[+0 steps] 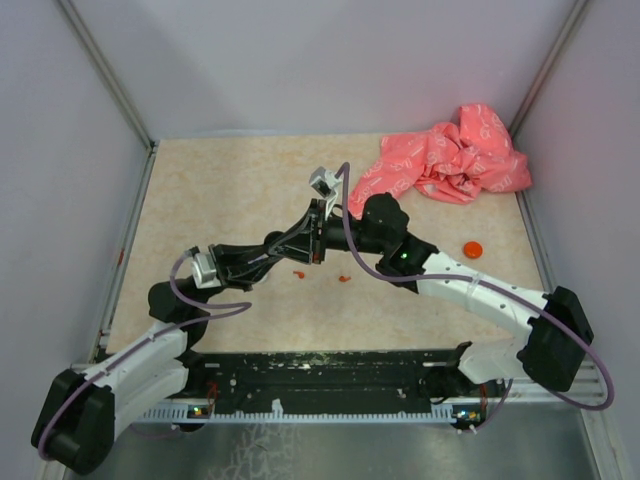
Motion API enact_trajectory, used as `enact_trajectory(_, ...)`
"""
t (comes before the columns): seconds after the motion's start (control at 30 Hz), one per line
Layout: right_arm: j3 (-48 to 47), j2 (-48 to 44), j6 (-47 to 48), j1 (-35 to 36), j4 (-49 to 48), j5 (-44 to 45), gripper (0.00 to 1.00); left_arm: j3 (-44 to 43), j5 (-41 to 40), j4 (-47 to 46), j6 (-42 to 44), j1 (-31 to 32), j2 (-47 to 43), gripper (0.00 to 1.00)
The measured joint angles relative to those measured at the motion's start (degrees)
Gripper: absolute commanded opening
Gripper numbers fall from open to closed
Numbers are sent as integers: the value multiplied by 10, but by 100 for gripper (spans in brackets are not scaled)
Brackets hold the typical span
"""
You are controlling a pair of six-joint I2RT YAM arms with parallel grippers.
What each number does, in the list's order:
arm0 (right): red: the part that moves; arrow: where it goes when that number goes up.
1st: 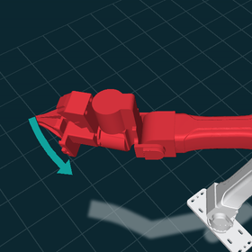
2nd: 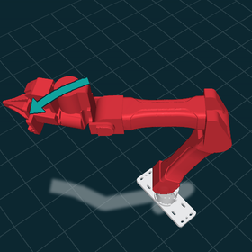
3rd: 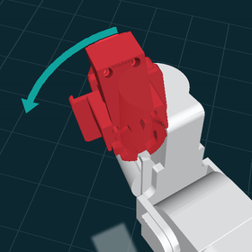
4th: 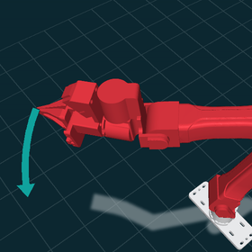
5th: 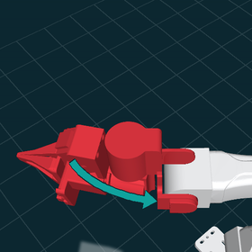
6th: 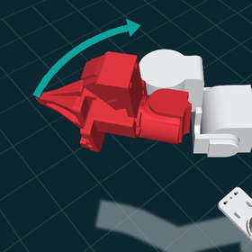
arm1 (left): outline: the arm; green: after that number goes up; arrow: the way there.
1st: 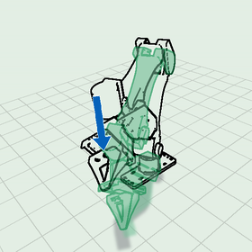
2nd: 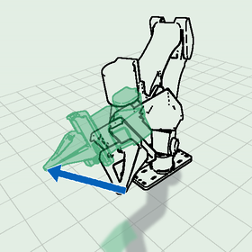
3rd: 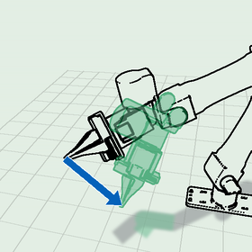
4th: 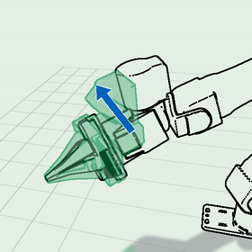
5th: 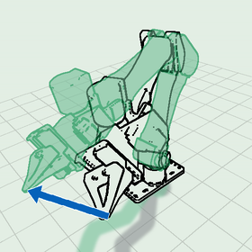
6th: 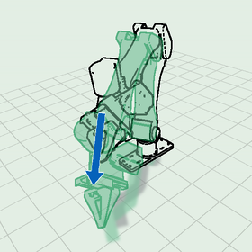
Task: Insert the wireless bluetooth earbuds into the charging case
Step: Place the earbud in the charging case.
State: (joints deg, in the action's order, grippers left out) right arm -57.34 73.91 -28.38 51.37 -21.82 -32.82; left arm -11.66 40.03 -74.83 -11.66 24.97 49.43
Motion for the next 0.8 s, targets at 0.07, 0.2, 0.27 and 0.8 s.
enact_trajectory(0.07,0,0,0,0,0,0,12,0,0,0,-1,0,-1,0)
enact_trajectory(0.2,0,0,1,0,0,3,12,0,0,0,-2,0,-1,0)
enact_trajectory(0.27,0,0,1,0,0,6,12,0,0,0,-3,0,-1,0)
enact_trajectory(0.8,3,-4,-7,4,6,49,12,0,-18,8,-3,0,-4,0)
